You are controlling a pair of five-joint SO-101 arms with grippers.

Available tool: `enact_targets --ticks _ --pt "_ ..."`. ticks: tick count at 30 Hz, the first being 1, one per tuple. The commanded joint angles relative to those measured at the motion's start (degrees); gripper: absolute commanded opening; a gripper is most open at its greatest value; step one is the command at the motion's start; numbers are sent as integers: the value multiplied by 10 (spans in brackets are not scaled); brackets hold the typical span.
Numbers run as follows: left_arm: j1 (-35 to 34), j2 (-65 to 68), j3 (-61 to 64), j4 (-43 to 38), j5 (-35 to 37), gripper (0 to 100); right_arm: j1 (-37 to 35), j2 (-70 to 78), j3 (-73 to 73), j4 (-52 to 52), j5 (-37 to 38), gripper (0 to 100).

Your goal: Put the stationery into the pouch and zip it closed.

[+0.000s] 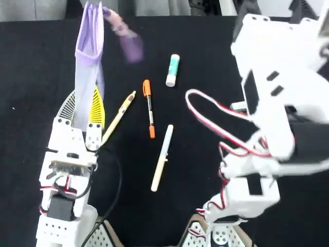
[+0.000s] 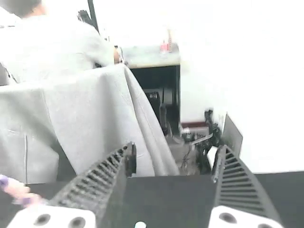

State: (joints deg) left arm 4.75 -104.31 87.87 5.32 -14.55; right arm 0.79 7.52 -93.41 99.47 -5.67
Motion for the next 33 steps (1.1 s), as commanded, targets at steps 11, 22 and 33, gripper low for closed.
enact_targets --ticks 11,22,33 --pt "109 -3 -22 -142 4 29 -148 -279 420 11 209 273" --pt "209 -3 -111 -142 4 29 -155 -516 811 -107 210 275" --pt "252 -1 -129 -50 83 29 -141 -844 1375 -544 166 273"
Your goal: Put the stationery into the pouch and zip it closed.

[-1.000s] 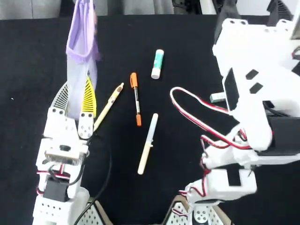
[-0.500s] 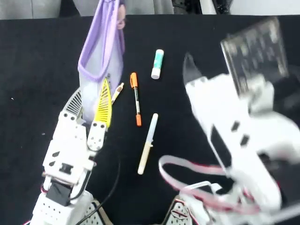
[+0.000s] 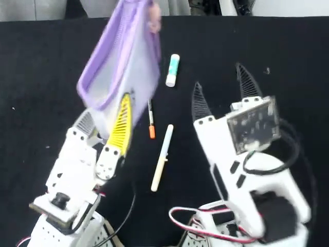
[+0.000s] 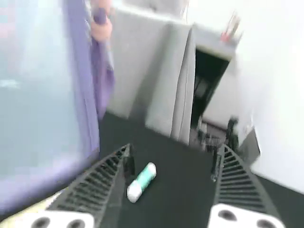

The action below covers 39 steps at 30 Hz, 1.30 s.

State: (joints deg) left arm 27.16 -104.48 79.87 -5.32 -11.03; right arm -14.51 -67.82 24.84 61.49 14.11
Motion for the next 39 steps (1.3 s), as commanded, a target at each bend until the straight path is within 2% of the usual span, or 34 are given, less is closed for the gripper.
enact_targets --ticks 1,5,15,24,29,34,39 --pt "37 1 -55 75 54 29 16 -113 230 -195 -44 273" --pt "78 1 -65 133 60 29 18 -183 318 -246 -91 273" --pt "163 1 -38 140 59 29 35 -290 424 -253 -98 273" --pt "184 1 -43 162 59 29 54 -285 490 -361 -99 272" --pt "211 1 -37 164 58 29 55 -216 490 -413 -99 272" --pt "208 1 -37 164 57 29 65 -138 453 -417 -100 272" --pt "207 0 -29 164 44 29 110 -164 444 -386 -140 271"
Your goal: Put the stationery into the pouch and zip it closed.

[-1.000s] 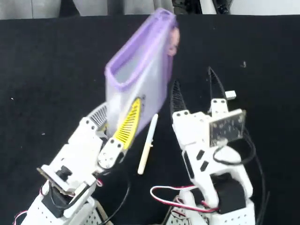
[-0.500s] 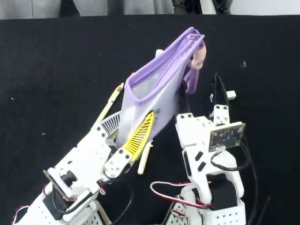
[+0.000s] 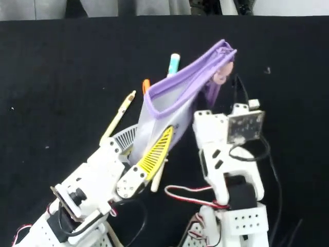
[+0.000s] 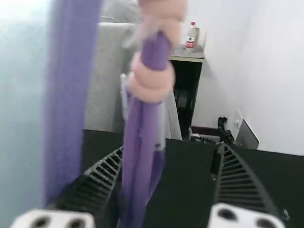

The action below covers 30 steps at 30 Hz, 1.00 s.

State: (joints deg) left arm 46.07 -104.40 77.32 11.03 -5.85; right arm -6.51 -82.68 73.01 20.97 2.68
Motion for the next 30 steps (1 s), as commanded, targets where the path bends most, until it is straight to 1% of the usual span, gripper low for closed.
enact_targets --ticks 1,2,4,8,15,19,22,23,28,30 --pt "19 -1 -1 1 -23 29 31 -26 -38 26 -25 270" --pt "20 -1 3 0 -38 29 31 -37 -38 34 -25 258" --pt "22 -1 10 -3 -58 29 31 -59 -38 52 -28 202" --pt "22 -1 11 -3 -64 29 31 -89 -35 61 -28 70" --pt "19 -1 11 -4 -67 29 31 -138 -68 146 -26 55" --pt "10 -1 11 -4 -67 29 31 -170 -98 195 -25 24" --pt "-14 -1 10 -4 -64 29 32 -187 -110 216 -25 28" --pt "-21 -1 10 -4 -63 29 32 -190 -111 219 -25 46" --pt "-25 -1 10 -4 -63 29 32 -190 -109 218 -25 238" --pt "-25 -1 9 -4 -63 29 32 -190 -109 218 -25 245"
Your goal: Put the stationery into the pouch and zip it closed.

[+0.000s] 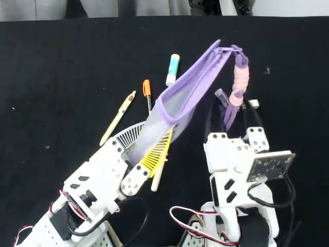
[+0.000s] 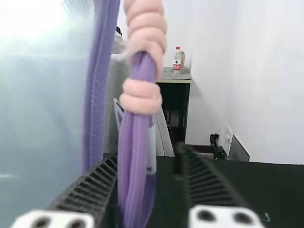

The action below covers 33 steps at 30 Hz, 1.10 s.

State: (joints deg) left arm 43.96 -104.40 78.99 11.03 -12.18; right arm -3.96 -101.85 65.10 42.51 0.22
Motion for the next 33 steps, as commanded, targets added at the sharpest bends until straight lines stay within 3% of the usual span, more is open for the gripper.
enact_targets --ticks 1,10,16,28,33 --pt "-4 -1 -7 -4 0 29 6 1 -30 3 -1 236" --pt "-4 -1 -16 -3 1 29 1 0 -35 22 -1 224" --pt "-3 -1 -16 -3 1 29 -83 1 -59 63 38 247" --pt "-3 -1 -16 -3 1 29 -94 1 -56 75 44 234" --pt "-3 -1 -16 -3 1 29 -201 2 -56 105 69 234"
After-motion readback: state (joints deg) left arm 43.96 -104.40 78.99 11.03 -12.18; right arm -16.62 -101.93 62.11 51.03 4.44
